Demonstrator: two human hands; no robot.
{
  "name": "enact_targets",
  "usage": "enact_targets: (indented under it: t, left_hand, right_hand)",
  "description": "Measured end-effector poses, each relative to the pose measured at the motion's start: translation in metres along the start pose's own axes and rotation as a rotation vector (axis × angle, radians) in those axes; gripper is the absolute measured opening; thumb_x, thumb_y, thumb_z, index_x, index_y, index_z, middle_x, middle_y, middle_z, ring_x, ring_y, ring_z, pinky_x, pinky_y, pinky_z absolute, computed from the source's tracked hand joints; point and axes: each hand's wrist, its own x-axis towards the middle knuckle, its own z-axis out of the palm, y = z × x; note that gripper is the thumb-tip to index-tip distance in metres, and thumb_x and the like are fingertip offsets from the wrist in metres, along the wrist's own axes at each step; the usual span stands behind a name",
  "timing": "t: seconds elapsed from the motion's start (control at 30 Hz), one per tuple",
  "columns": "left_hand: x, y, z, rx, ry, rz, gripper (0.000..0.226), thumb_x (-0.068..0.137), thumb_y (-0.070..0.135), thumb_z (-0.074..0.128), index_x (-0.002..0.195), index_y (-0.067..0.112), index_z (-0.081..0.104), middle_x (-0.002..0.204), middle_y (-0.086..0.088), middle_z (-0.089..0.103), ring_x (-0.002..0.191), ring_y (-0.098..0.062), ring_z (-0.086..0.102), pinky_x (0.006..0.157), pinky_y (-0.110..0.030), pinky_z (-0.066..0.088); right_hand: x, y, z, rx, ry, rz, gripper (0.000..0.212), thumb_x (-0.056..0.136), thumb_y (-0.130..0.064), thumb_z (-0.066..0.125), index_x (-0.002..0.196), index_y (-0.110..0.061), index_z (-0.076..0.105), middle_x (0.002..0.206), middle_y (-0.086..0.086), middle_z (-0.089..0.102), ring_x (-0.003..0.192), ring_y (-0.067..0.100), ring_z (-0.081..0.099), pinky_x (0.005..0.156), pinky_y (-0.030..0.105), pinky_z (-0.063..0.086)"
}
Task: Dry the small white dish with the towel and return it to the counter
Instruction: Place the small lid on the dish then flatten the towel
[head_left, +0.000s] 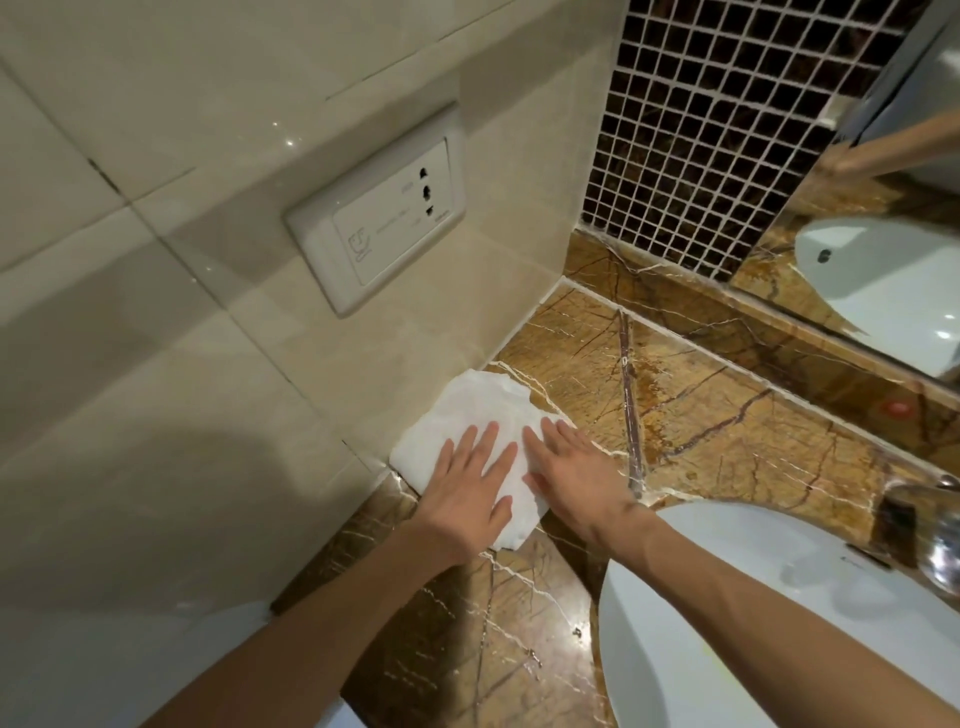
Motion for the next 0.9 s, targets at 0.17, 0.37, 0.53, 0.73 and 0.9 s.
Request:
enact_targets:
  t: [0.17,0.37,0.53,0.73,0.9]
  left_hand:
    - [-0.002,-0.009,-0.003,-0.028,0.013,0.01,0.061,0.097,0.04,0.027,0.15,0.026,0.0,0.16,-0.007,-0.014,0.146,-0.027,-0.014,0.116,-0.042,-0.009]
    - [-0.004,0.0,-0.001,-0.02,0.038,-0.042,0.063,0.097,0.046,0.023,0.149,0.027,-0.007,0.159,-0.009,-0.018,0.145,-0.03,-0.017,0.118,-0.051,-0.006]
    - [-0.009,-0.015,0.002,-0.048,0.06,0.026,0.063,0.097,0.05,0.02,0.15,0.029,-0.007,0.159,-0.009,-0.017,0.145,-0.029,-0.019,0.115,-0.044,-0.013]
    - [-0.004,-0.023,0.007,-0.045,0.067,0.047,0.062,0.096,0.051,0.02,0.15,0.032,-0.004,0.16,-0.007,-0.013,0.146,-0.028,-0.015,0.116,-0.043,-0.012]
    - [0.0,-0.021,0.007,-0.025,0.06,0.041,0.064,0.095,0.051,0.021,0.15,0.028,-0.002,0.16,-0.01,-0.012,0.146,-0.032,-0.013,0.113,-0.044,-0.014]
  right_hand:
    - [0.005,-0.006,0.001,0.03,0.013,0.03,0.057,0.103,-0.035,0.033,0.153,-0.015,0.015,0.16,0.018,0.017,0.148,0.033,0.015,0.12,0.039,0.011]
    - [-0.001,-0.006,-0.006,0.0,0.054,0.007,0.058,0.101,-0.037,0.038,0.151,-0.015,0.019,0.158,0.018,0.022,0.147,0.033,0.02,0.119,0.038,0.016]
    - [-0.005,-0.008,-0.002,0.014,0.041,0.02,0.055,0.101,-0.036,0.04,0.15,-0.017,0.022,0.158,0.017,0.024,0.146,0.033,0.023,0.117,0.039,0.021]
    - [0.001,-0.012,0.005,0.084,-0.001,0.087,0.054,0.102,-0.035,0.036,0.152,-0.021,0.019,0.161,0.013,0.016,0.148,0.032,0.016,0.114,0.044,0.029]
    - [-0.001,-0.014,0.006,0.163,-0.015,0.116,0.054,0.102,-0.031,0.037,0.152,-0.018,0.02,0.161,0.014,0.013,0.148,0.033,0.012,0.111,0.047,0.033]
